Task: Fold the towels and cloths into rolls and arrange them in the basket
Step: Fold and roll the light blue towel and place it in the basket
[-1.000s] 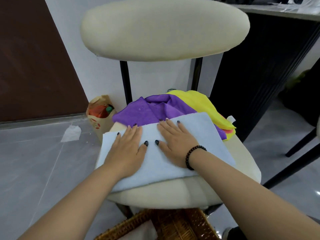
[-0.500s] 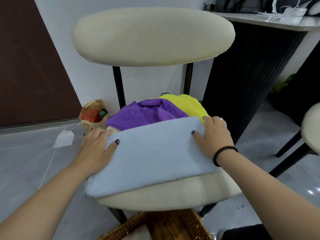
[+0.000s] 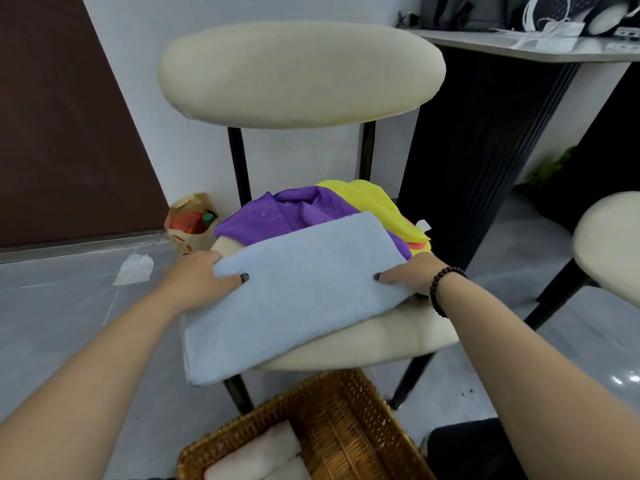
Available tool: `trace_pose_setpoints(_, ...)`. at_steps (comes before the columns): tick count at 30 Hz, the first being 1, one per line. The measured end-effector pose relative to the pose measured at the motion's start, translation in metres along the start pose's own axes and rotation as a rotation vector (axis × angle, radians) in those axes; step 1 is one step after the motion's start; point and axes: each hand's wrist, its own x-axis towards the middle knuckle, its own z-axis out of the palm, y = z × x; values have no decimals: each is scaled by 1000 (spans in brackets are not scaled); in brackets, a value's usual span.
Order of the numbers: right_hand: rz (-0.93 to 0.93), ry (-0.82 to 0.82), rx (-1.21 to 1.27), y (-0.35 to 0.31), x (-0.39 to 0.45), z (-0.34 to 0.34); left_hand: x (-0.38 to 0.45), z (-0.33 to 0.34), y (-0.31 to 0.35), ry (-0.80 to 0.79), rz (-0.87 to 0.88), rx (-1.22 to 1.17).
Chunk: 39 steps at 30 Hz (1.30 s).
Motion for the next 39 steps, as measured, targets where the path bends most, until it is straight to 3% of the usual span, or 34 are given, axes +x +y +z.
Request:
trace_pose_setpoints(12, -380, 287, 308, -8, -53, 26, -97, -11, -14, -2, -35, -179)
trace_pose_setpoints(16, -430, 391, 241, -27, -52, 19, -110, -5, -14, -43, -27, -300)
trace_pose_setpoints(27, -488, 352, 2, -110, 25, 23, -92, 28, 14, -107, -123, -605)
trace_pose_setpoints(33, -468, 359, -47, -131, 75, 35, -71, 37, 33, -192, -162, -803)
trace_pose_setpoints(39, -484, 326, -203, -125, 84, 47, -78, 44, 45, -139, -155, -868)
